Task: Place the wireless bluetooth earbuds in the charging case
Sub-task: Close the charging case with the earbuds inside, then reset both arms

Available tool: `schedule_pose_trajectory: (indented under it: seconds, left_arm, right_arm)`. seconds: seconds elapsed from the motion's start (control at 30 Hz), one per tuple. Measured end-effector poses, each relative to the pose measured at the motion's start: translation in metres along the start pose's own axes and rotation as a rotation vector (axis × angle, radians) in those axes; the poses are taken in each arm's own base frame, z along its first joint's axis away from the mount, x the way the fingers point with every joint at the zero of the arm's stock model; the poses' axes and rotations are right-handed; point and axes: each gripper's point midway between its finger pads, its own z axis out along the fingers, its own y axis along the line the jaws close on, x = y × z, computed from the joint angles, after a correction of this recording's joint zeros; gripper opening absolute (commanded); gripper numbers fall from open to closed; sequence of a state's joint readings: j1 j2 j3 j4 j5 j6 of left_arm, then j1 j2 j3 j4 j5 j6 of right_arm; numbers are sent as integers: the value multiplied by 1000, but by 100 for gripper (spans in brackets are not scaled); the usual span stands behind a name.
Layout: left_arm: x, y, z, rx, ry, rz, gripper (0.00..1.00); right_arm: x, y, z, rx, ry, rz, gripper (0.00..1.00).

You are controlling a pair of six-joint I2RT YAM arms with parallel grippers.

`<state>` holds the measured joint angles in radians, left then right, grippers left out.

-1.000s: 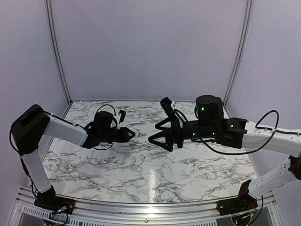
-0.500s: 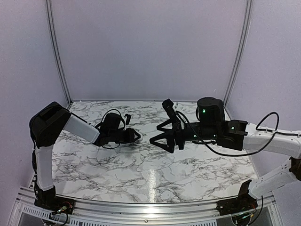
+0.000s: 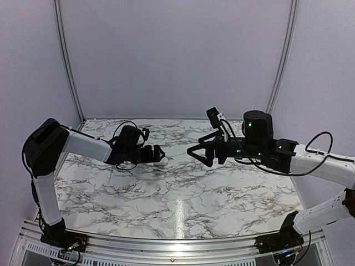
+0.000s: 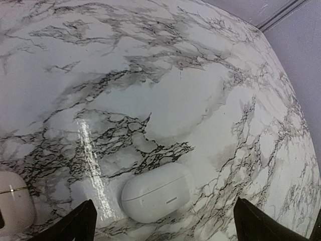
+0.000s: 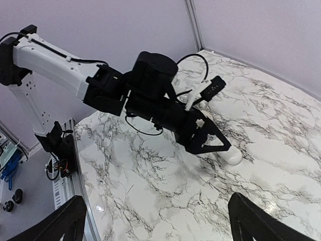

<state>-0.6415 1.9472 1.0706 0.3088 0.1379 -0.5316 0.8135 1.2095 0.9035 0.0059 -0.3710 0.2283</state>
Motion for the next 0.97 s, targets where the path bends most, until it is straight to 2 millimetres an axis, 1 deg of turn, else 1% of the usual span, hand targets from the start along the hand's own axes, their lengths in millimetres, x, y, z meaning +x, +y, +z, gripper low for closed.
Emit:
schedule_pose_trajectory:
  seconds: [0.17,0.23,0.33,0.4,0.47,0.53,0.6,0.63,0.7,0.77,0.87,0.93,0.97]
  left_arm:
    - [-26,-8,-35,-50,-53,59,99]
    - [-41,-15,-56,-62,-93,86,99]
    - [-66,-27,-95,-59,-177,117,99]
    - [-82,-32,-127,-49,-245,128,99]
    - [-92,-27,-159,-52,-307,127,99]
    - [-97,-14,-184,-73,-353,119,99]
    - [-92,5,-202,-109,-375,107,99]
    - [-87,16,-208,-129,-377,96,99]
    - [-72,36,-213,-164,-363,78,99]
    - [-53,57,-213,-202,-333,57,99]
    - [-25,81,-212,-245,-292,28,99]
    - [-12,91,-212,-258,-276,14,99]
    - [-7,94,-212,-260,-269,9,99]
  right_arm:
    - [0,-28,-6,85,-14,49,98]
    - [2,-41,-10,128,-16,66,99]
    - [4,-63,-21,205,-28,88,98]
    - [7,-82,-35,275,-49,114,98]
    - [11,-98,-51,340,-73,135,99]
    - [16,-116,-68,417,-97,157,99]
    - [21,-130,-81,484,-115,176,99]
    - [25,-139,-88,523,-120,188,99]
    - [35,-155,-98,590,-118,213,99]
    - [52,-170,-107,652,-103,238,99]
    - [83,-182,-114,708,-62,270,99]
    - [102,-186,-114,725,-30,288,99]
    - [108,-186,-114,729,-22,294,99]
